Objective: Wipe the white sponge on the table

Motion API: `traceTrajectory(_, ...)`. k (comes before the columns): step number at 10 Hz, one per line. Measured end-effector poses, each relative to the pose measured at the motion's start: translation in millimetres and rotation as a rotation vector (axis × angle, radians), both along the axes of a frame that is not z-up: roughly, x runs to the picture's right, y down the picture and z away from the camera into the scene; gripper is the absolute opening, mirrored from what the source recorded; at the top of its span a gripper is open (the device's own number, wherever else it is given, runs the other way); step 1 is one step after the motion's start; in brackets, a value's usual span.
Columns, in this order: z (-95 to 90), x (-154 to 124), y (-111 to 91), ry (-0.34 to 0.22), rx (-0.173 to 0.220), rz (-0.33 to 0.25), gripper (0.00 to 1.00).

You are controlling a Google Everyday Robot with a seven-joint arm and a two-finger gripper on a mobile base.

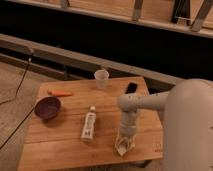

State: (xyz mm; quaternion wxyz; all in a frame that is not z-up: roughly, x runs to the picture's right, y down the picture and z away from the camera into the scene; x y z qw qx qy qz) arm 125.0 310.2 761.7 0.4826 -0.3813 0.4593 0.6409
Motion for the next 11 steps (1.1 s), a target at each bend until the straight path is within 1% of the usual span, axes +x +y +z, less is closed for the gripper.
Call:
traceTrajectory(2,6.7,18.5,-12.8,0.009,0.012,-0.024,0.0)
traceTrajectory(3,15.2,25.9,-19.4,0.005,0.027,-0.037,0.0)
traceTrajectory(4,25.6,31.4,-26.1,-0.005,0.042,-0.046,0.0)
traceTrajectory(5,43.0,38.1,-36.2,-0.012,0.078,-0.05,0.0)
traceTrajectory(6,52.9,43.3,-43.1,-0.015,0.097,-0.053,0.0)
traceTrajectory(7,68.3,50.7,-55.8,-0.021,0.123,-0.065,0.0)
traceTrajectory(8,74.6,53.8,-61.3,-0.024,0.13,-0.074,0.0)
traceTrajectory(9,89.3,57.3,-78.7,-0.036,0.146,-0.097,0.0)
traceTrajectory(11,108.3,52.6,-98.2,-0.063,0.157,-0.13,0.0)
